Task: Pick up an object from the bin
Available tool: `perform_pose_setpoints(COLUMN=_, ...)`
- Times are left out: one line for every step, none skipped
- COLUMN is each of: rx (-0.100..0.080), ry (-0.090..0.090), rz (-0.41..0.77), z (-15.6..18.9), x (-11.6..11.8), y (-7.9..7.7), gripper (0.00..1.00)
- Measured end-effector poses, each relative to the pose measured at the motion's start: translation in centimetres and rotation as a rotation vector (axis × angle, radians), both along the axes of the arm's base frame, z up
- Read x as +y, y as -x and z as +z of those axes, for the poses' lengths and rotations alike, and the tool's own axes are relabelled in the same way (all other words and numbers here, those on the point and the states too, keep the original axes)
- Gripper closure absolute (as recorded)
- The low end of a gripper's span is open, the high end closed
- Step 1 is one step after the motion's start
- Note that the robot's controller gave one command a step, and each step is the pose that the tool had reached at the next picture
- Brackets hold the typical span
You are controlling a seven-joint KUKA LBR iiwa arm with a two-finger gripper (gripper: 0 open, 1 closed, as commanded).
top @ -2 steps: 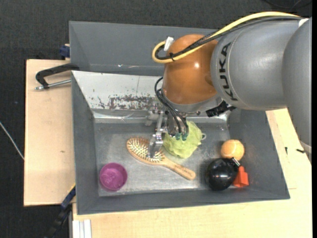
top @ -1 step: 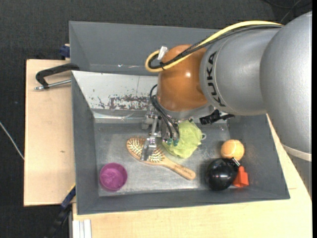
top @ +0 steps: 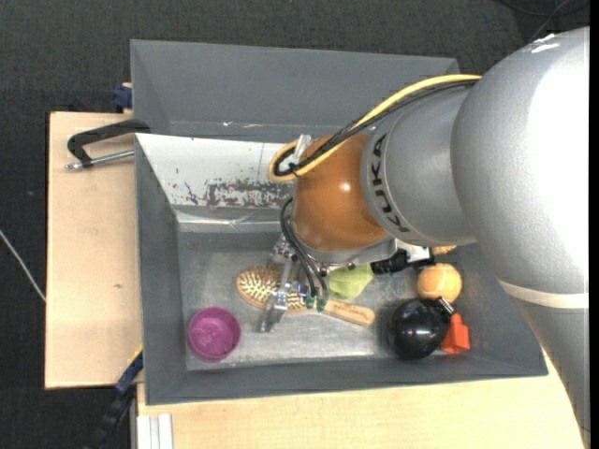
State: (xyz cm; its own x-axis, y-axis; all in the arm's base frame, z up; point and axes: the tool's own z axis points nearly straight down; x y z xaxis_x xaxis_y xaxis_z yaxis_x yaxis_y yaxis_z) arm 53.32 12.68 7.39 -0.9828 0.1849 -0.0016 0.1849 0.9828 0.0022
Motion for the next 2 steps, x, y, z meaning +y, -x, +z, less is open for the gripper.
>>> perform_pose_setpoints(rx=-0.001, ry=-0.001, rz=-0.038, z=-0.15, x=0.91, y=-0.93, gripper=1.00)
perform_pose_setpoints(rx=-0.001, ry=-0.001, rz=-0.038, z=-0.15, x=0.92, y=-0.93, gripper=1.00)
